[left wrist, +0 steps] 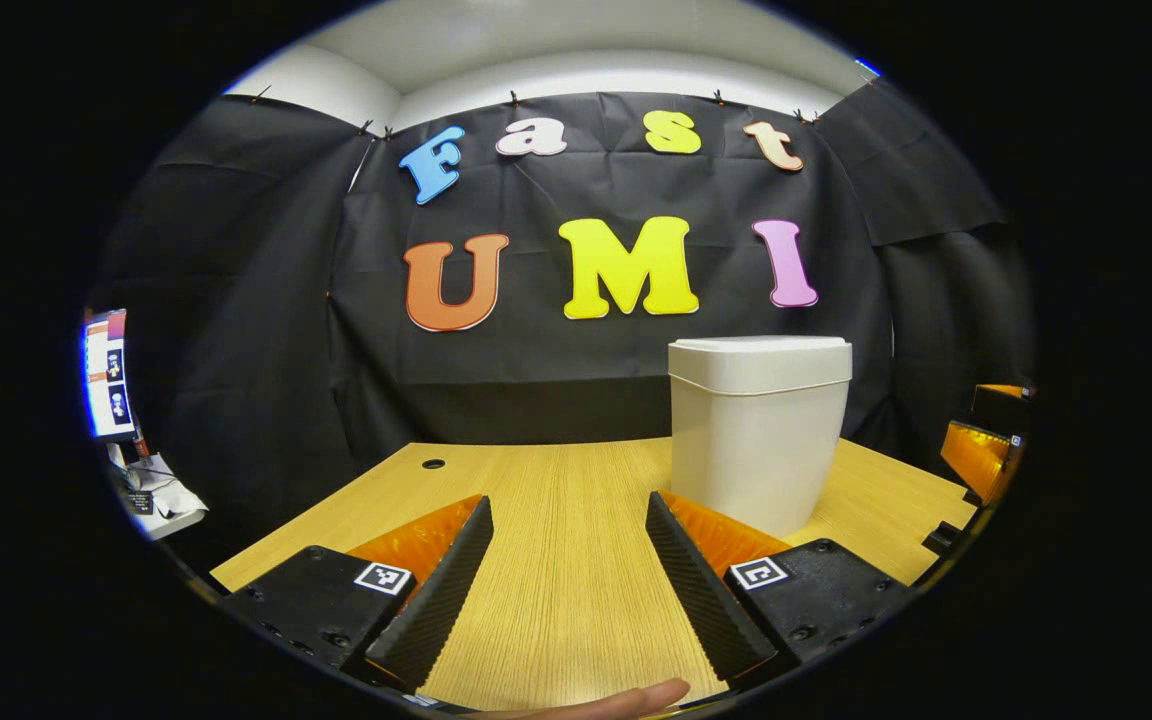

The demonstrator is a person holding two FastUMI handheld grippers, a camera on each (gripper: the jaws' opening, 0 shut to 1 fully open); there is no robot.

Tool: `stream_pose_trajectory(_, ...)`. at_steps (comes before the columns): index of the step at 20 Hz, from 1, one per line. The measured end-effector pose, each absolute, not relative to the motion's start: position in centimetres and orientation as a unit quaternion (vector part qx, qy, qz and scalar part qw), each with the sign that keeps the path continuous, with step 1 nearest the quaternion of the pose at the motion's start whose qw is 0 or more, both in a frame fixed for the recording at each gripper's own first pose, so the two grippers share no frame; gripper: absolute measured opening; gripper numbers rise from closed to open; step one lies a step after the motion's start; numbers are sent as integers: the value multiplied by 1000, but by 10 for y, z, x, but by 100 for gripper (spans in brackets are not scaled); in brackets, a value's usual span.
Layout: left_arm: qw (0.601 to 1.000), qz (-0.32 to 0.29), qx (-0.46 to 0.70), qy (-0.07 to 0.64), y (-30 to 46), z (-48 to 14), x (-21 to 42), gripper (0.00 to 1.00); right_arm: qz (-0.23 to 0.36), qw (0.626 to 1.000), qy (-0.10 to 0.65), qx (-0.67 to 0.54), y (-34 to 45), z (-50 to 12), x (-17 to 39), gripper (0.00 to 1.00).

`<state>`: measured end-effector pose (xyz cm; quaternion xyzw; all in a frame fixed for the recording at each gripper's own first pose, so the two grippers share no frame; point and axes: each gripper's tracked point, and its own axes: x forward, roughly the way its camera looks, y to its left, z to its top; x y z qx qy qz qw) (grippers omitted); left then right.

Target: Press the lid of the desktop garbage bin to open it, pick up the crumpled paper on the desktop and throw it into the bin, then pick up the pop can on the desktop and drop it into the bin, and finally close the garbage bin lid.

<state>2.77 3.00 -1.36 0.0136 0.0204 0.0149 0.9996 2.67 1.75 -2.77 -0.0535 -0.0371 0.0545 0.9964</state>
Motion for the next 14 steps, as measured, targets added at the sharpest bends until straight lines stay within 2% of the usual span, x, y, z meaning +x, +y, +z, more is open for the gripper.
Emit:
stream_pose_trajectory(2,999,16,14,24,31,-14,28,99,57,997,-25,-45,20,-32,32,98)
stream_pose_trajectory(14,999,26,10,28,37,-17,31,100,58,998,-7,-30,36,-51,36,95)
